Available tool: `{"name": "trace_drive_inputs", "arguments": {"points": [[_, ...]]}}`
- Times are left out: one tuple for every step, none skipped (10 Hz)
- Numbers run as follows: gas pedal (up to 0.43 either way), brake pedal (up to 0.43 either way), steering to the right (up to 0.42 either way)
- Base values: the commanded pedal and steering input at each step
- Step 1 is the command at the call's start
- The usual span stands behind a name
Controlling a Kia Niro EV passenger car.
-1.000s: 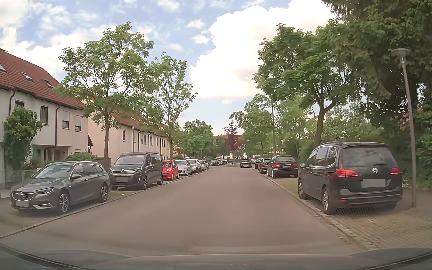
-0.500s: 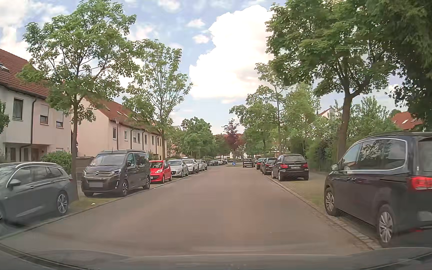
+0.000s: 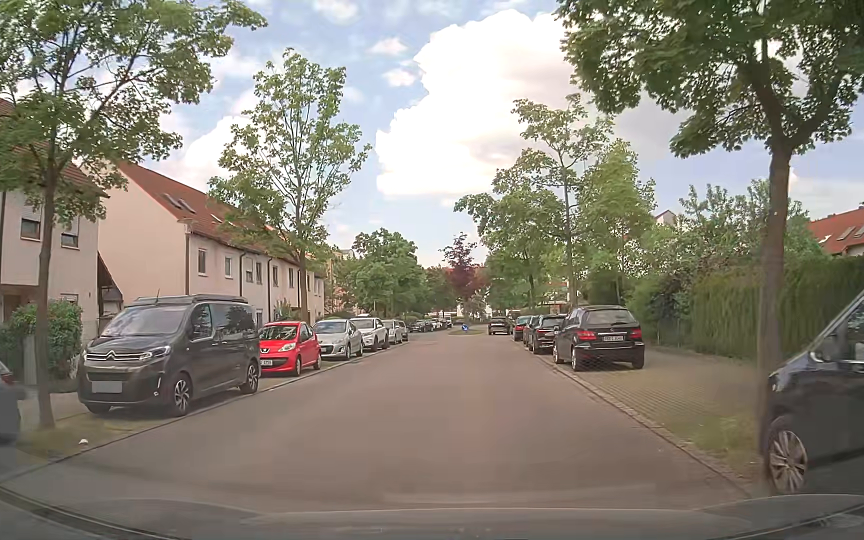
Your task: Follow the waypoints while adhering to traffic rules and regulations
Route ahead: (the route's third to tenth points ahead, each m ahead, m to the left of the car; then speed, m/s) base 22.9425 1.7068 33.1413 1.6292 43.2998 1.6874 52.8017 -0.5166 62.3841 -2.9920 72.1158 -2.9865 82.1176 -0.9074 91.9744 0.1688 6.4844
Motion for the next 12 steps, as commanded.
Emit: {"name": "trace_drive_inputs", "arguments": {"points": [[0.098, 0.018, 0.006], [0.079, 0.018, 0.006], [0.059, 0.024, 0.007], [0.059, 0.018, 0.007], [0.059, 0.024, 0.007], [0.059, 0.018, 0.007], [0.059, 0.018, 0.006], [0.059, 0.018, 0.006], [0.059, 0.018, 0.005], [0.059, 0.018, 0.006], [0.059, 0.024, 0.006], [0.059, 0.018, 0.005]]}}
